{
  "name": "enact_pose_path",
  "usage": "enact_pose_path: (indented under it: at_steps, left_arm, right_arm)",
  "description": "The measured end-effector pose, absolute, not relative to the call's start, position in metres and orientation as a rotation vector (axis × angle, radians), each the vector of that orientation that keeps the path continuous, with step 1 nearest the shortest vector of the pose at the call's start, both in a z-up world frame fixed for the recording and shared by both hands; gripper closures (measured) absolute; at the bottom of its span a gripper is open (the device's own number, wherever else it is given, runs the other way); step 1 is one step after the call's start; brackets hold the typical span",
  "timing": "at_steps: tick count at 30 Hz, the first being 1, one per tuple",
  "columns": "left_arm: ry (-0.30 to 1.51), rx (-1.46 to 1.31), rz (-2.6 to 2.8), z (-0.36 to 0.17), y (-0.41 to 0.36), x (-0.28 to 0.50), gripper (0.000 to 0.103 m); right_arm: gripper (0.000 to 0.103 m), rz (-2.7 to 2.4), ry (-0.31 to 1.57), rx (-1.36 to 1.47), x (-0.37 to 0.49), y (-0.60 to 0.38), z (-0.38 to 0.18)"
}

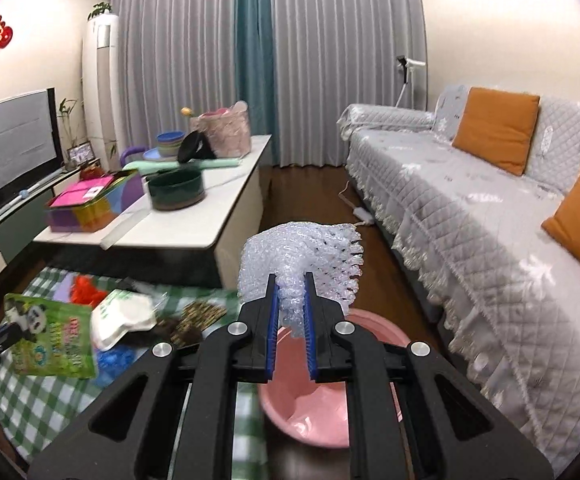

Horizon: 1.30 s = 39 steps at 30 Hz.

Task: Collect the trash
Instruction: 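Carry the snack bag and bubble wrap in both tools over the pink bin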

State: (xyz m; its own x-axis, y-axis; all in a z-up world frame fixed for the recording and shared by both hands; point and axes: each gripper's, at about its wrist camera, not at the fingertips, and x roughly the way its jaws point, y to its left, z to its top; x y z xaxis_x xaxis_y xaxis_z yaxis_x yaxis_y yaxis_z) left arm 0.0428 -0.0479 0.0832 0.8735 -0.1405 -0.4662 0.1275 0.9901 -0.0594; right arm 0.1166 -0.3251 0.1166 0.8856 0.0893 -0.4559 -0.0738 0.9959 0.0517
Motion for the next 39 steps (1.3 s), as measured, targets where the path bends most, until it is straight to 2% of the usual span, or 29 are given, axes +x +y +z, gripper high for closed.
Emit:
enact_pose_path:
  at_steps: [13, 27, 39]
  left_arm:
    - [0.479, -0.004, -0.263, 0.087, -0.119, 0.11, 0.103]
    - [0.511, 0.079, -0.409, 0.058, -0.22, 0.174, 0.103]
    - [0.559, 0.101, -0.445, 0.039, -0.25, 0.198, 0.103]
  right_arm:
    - [0.091, -0.047, 0.531, 0.105, 0.164, -0.387, 0.069]
    - [0.091, -0.081, 0.589, 0.072, 0.183, -0.407, 0.041]
    - [0.091, -0.109, 0.616, 0.095, 0.19, -0.415, 0.034]
